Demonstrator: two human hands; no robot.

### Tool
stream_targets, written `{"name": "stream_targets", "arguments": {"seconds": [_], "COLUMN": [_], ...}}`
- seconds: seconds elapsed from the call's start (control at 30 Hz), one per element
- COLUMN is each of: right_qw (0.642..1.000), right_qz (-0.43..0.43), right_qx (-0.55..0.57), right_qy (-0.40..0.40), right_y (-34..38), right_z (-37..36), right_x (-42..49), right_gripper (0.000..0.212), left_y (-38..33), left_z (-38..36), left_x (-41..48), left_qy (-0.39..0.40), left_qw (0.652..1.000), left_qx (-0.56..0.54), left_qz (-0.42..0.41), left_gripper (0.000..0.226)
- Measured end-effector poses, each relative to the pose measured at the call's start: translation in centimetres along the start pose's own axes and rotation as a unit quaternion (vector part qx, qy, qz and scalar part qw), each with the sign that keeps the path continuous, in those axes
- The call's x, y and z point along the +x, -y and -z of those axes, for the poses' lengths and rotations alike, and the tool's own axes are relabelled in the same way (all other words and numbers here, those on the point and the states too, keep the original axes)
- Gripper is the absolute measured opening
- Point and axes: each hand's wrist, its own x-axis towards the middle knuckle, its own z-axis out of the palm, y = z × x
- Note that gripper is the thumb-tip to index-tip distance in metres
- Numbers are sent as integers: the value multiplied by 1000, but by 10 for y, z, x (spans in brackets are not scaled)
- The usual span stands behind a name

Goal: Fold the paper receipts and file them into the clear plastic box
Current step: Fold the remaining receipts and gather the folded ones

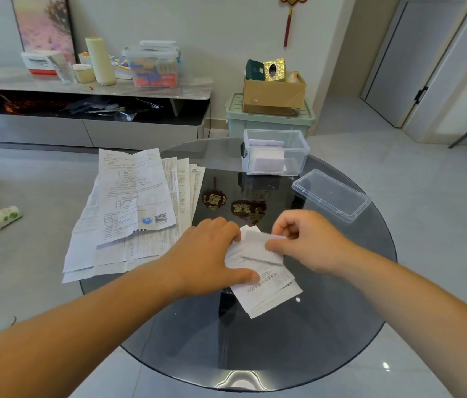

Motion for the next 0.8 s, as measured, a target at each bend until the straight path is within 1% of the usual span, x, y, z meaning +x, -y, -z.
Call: {"name": "stream_targets", "arguments": {"seconds": [0.1, 0.17, 0.23, 0.37, 0.5, 0.8], "right_qw": [995, 991, 989, 988, 985, 970], "right_qz": [-44, -63, -68, -49, -32, -13], "right_qx": [24, 15, 3, -24, -48, -23], "right_qy": [-88, -118, -129, -144, -162, -242], "right_y": [-21, -37, -50, -62, -66, -62], "right_z": [18, 25, 29, 29, 24, 30], "right_x": [5, 9, 15, 24, 30, 25], "right_gripper": [19, 20, 18, 20, 16, 10], "left_y": [-2, -4, -5, -5, -3, -2], "left_z": [-4, -7, -8, -5, -4, 0], "left_x": [-1, 0, 0, 2, 6, 8], "left_qy": [27, 34, 43, 67, 70, 70], "left_qw": [999, 999, 998, 998, 997, 996], "left_qx": [24, 30, 33, 9, -17, -50], "left_qz": [11, 19, 19, 13, 8, -9], "left_gripper": [80, 83, 84, 82, 79, 72]}}
